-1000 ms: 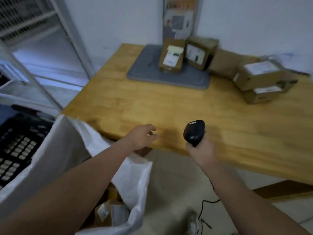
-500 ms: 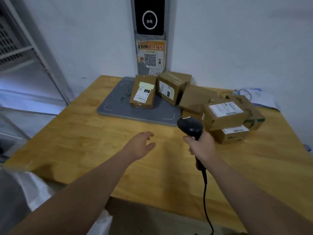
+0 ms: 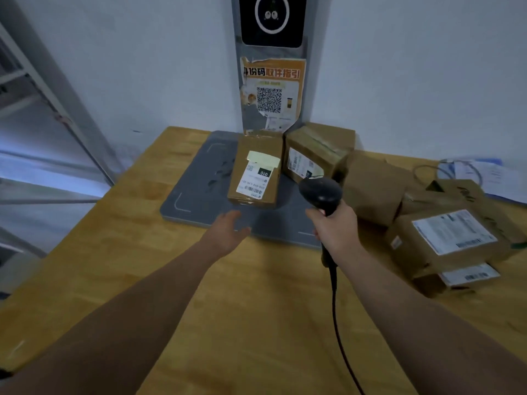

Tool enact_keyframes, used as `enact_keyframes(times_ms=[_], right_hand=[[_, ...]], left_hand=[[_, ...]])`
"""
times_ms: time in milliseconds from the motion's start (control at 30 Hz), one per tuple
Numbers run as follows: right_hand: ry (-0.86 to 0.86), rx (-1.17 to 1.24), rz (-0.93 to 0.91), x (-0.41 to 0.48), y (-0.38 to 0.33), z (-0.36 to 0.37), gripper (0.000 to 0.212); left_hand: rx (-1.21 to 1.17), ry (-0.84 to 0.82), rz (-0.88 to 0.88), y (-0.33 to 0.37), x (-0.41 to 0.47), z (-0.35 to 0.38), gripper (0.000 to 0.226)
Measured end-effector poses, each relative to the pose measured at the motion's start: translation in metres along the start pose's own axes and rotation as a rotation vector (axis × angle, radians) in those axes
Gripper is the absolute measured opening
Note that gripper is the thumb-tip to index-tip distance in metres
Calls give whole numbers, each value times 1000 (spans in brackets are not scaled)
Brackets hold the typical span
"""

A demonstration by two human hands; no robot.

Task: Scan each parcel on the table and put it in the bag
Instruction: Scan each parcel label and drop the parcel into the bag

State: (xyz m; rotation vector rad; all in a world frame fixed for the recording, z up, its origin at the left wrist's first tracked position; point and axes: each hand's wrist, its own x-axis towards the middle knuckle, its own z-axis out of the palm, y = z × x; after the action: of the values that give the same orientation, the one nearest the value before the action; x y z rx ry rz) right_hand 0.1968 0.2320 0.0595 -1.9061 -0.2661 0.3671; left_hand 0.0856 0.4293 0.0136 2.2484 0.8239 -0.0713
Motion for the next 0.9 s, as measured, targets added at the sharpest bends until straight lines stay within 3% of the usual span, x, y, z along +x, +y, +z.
enact_keyframes(times_ms=[200, 333, 600, 900], right_hand=[[20, 4, 59, 62, -4, 40, 12], [11, 13, 98, 98, 1, 64, 19], [-125, 107, 67, 128, 12, 96, 31], [-138, 107, 49, 106, 19, 101, 57]], left_hand=[[-333, 77, -183, -14, 81, -8, 64], [-491, 31, -223, -20, 122, -6, 74], [-666, -18, -300, -25, 154, 5, 59], [-1073, 77, -164, -22, 113, -3, 53]])
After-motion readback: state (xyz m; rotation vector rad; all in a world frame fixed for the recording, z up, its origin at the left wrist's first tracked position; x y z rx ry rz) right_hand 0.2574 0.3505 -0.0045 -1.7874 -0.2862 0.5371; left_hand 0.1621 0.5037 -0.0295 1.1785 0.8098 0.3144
